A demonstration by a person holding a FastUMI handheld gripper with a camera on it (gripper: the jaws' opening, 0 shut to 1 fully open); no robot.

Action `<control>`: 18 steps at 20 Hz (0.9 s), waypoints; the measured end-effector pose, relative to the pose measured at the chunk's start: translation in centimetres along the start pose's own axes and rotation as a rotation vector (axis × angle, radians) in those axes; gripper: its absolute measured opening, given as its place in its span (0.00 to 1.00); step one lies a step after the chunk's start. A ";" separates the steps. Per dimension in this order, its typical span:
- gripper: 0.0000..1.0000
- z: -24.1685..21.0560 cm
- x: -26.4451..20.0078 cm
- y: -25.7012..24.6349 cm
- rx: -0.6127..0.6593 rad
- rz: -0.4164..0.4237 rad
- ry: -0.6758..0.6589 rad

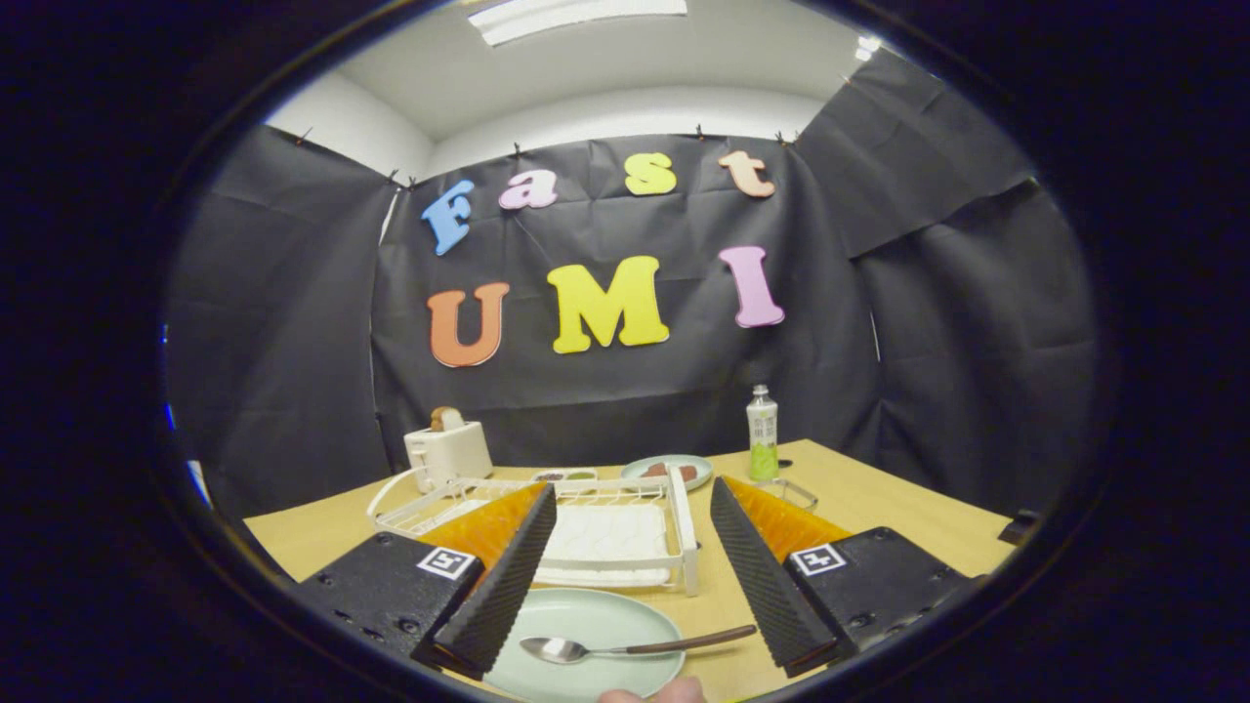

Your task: Take the plate from the dish rack, then take the spoon from the basket and place it into the plate.

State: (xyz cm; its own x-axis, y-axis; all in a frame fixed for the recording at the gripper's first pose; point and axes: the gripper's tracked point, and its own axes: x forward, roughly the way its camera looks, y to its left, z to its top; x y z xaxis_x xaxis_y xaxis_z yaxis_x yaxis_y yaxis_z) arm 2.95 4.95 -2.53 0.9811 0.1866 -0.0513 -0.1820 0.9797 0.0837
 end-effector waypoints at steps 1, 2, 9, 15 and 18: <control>1.00 0.2 -0.3 0.1 -0.027 -0.013 -0.005; 1.00 0.3 -0.6 0.4 -0.049 -0.020 -0.008; 1.00 0.3 -2.3 1.5 -0.086 -0.041 0.011; 1.00 0.2 -3.7 2.1 -0.079 -0.063 0.011; 1.00 0.5 -4.0 2.6 -0.086 -0.080 -0.007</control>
State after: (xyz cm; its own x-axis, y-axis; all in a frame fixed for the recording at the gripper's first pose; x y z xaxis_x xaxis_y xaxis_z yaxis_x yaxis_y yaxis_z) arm -1.39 6.73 -1.62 0.9931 0.1069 -0.0475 -0.1073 0.9942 -0.0063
